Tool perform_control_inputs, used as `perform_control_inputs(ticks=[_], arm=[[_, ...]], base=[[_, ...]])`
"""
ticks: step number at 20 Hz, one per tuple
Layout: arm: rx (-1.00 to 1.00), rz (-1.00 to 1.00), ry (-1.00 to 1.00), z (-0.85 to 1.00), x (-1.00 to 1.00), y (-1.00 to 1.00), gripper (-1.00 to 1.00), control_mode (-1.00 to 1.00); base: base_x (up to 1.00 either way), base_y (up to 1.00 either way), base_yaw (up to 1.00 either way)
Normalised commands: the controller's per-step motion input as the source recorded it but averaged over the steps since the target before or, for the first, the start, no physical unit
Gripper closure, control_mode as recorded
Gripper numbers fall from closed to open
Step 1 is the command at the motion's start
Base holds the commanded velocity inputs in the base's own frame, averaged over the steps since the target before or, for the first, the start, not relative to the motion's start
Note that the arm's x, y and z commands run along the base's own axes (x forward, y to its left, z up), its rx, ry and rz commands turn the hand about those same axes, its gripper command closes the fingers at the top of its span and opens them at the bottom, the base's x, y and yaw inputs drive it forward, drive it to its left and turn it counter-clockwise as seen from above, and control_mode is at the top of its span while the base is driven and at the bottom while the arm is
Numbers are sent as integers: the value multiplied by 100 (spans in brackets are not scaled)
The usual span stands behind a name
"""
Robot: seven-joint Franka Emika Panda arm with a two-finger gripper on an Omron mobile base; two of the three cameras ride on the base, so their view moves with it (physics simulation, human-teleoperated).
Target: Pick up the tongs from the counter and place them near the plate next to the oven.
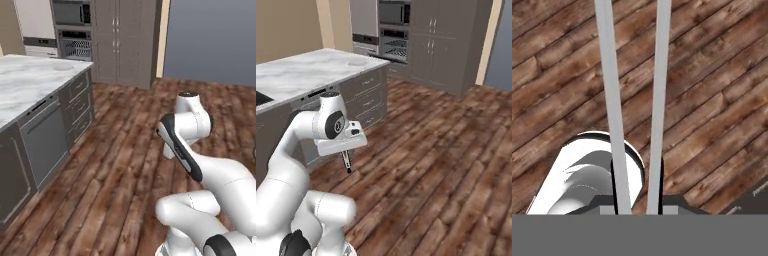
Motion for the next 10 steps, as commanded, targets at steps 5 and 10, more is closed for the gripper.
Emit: perform_control_inputs(ticks=[5,10], arm=[[0,0,0,0,0,0,100,100],[0,0,0,0,0,0,100,100]], base=[[100,-7,43],[100,-12,41]])
